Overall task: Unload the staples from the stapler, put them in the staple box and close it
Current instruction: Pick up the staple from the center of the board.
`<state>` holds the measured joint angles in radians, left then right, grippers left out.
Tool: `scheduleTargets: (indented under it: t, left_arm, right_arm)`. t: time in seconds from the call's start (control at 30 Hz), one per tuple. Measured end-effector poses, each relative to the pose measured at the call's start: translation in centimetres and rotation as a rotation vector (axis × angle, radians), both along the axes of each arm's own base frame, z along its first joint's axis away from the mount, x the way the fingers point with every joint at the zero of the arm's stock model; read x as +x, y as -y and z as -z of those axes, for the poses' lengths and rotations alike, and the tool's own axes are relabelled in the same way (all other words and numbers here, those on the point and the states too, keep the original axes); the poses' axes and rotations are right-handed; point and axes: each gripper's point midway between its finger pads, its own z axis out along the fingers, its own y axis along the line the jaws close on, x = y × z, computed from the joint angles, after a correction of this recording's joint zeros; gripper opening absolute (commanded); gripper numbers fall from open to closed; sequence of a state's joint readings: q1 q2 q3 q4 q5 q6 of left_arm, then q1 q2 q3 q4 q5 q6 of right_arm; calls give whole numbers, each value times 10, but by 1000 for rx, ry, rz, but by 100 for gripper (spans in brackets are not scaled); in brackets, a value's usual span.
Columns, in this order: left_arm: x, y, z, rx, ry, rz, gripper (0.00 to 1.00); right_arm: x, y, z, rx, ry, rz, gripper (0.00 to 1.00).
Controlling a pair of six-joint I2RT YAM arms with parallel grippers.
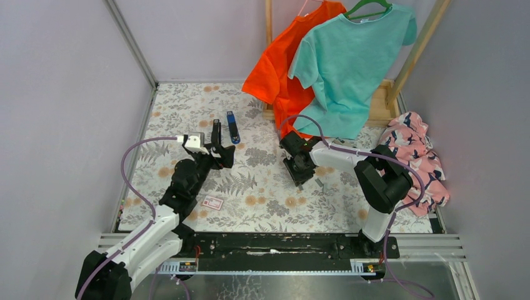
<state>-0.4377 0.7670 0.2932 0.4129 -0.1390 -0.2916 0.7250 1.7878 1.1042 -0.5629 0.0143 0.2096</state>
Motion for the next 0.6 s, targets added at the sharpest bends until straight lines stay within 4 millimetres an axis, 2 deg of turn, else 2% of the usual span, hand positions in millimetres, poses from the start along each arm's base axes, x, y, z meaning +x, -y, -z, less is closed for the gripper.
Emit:
scheduleTargets:
  t: [0.6]
  left_arm:
    - [-2, -1, -3, -4, 7, 1, 100]
  right_arm:
    - [0, 1, 2, -4, 0, -9, 25]
